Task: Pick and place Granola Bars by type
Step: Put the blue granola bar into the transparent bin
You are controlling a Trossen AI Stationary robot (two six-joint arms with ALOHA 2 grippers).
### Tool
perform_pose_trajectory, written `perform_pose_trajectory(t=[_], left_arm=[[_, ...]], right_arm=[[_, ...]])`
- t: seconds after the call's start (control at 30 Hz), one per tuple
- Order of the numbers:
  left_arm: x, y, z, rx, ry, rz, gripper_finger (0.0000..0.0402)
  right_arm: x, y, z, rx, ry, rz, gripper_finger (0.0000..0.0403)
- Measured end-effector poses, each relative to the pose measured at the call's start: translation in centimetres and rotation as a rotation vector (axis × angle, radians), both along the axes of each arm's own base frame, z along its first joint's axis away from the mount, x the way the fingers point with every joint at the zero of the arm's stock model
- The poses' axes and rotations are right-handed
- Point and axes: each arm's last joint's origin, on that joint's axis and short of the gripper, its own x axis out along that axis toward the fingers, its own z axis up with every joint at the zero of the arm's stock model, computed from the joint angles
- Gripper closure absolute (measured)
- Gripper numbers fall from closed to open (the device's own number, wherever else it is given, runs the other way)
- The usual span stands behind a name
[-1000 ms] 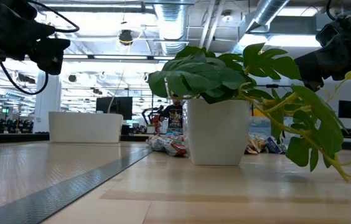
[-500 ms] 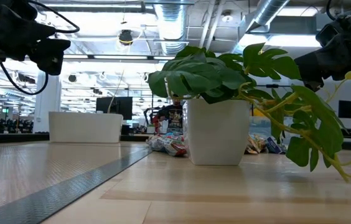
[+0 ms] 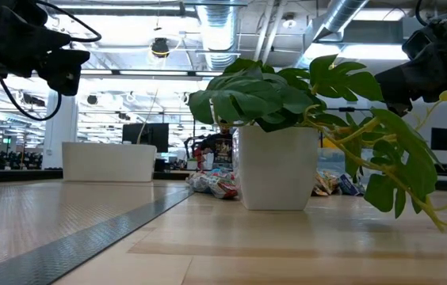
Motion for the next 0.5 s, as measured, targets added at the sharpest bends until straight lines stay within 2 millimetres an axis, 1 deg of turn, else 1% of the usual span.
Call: perform_pose_trajectory(t=[0.03, 0.1, 0.2, 0.33, 0.37, 0.43, 0.5], left_arm=[[0.00, 0.00, 0.00, 0.000, 0.000, 0.000, 0.0237], [0.00, 0.00, 0.00, 0.000, 0.000, 0.000, 0.0237], [0.00, 0.00, 0.00, 0.000, 0.000, 0.000, 0.0237], [0.00, 0.00, 0.00, 0.000, 0.000, 0.000, 0.0237], [0.00, 0.00, 0.00, 0.000, 0.000, 0.000, 0.0237], [0.00, 0.00, 0.00, 0.000, 0.000, 0.000, 0.0237], [0.00, 0.00, 0.00, 0.000, 0.000, 0.000, 0.0237]], right_arm=[[0.00, 0.00, 0.01, 0.016, -0.001, -0.001, 0.0238], [0.01, 0.11, 0.03, 0.157, 0.000, 0.000, 0.0239], [0.02, 0.25, 0.06, 0.459, 0.010, -0.016, 0.0239], [0.02, 0.24, 0.05, 0.905, 0.028, -0.075, 0.0237], [0.01, 0.25, 0.04, 0.990, 0.037, -0.086, 0.0237], [-0.06, 0.24, 0.17, 1.059, 0.068, -0.114, 0.0237], [-0.05, 0.18, 0.49, 1.065, 0.143, -0.185, 0.0237]])
